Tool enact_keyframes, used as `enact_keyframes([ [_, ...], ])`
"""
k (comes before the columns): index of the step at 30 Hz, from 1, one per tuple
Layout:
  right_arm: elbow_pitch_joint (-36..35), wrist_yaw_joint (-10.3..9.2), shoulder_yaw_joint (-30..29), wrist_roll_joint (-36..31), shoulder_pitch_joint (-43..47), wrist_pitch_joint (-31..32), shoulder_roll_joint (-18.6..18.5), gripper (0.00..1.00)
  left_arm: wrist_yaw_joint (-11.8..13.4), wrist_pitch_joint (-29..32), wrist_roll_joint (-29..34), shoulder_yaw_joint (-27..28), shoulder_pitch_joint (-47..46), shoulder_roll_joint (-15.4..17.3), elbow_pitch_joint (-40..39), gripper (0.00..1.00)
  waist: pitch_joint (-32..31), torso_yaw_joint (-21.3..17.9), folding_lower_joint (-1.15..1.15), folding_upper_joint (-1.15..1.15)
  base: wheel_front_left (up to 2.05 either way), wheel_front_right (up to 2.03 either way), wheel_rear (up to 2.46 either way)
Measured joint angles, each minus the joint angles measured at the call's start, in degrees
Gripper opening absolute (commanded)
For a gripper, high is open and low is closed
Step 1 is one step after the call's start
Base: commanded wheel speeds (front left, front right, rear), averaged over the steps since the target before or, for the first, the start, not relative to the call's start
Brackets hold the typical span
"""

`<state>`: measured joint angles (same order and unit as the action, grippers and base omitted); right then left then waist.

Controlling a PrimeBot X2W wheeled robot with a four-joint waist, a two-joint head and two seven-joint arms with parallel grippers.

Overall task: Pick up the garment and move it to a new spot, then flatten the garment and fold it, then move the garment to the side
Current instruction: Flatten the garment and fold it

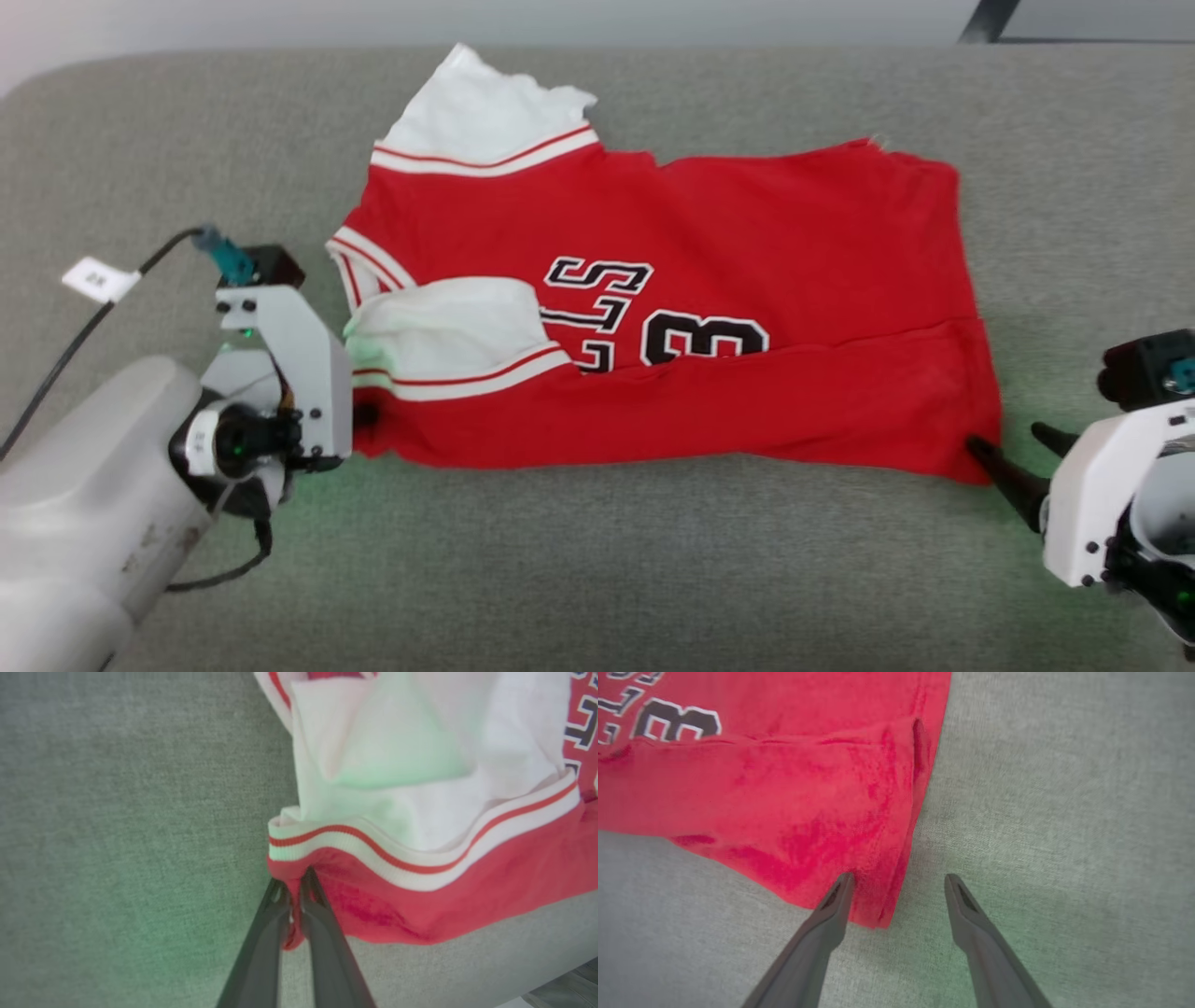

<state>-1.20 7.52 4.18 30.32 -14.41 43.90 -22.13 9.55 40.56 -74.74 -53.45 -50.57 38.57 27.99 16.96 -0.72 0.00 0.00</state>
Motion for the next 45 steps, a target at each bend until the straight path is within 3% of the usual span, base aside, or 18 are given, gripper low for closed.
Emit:
enact_keyframes([
  [7, 7.21, 0.00, 1.55, 1.60, -4.08, 1.57, 0.96, 1.00, -1.07, -0.46, 0.23, 0.27, -2.16, -1.63, 1.13, 0.00, 2.59, 1.86, 0.00, 0.00, 0.00, 0.00, 0.00],
  [9, 8.17, -0.01, 2.08, 1.93, -5.16, 2.15, 0.60, 0.00, -1.37, -0.55, 0.22, 0.42, -2.44, -2.09, 1.64, 0.00, 3.05, 2.26, 0.00, 0.00, 0.00, 0.00, 0.00],
  [18, 9.93, 0.00, 2.85, 4.70, -7.18, 4.74, -1.05, 0.00, -2.35, -0.18, -0.51, 0.59, -2.48, -2.55, 3.30, 0.00, 2.12, 2.87, 0.00, 0.00, 0.00, 0.00, 0.00],
  [27, 7.30, 0.01, 2.42, 6.70, -5.08, 8.40, -4.49, 0.00, -0.36, 2.91, -0.85, -0.16, -1.11, 0.24, 0.51, 0.00, -1.19, 3.39, 0.00, 0.00, 0.00, 0.00, 0.00],
  [35, 1.35, 0.01, 0.85, 8.53, -0.60, 12.76, -6.53, 0.00, 2.92, 5.12, -0.86, -0.69, 1.03, 4.24, -7.08, 0.00, -4.36, 4.22, 0.00, 0.00, 0.00, 0.00, 0.00],
  [45, -6.62, 0.01, -2.93, 8.89, 8.46, 16.12, -7.54, 0.00, 9.65, 5.79, -1.42, -1.81, 8.56, 10.53, -21.60, 0.00, -5.92, 4.88, 0.00, 0.00, 0.00, 0.00, 0.00],
])
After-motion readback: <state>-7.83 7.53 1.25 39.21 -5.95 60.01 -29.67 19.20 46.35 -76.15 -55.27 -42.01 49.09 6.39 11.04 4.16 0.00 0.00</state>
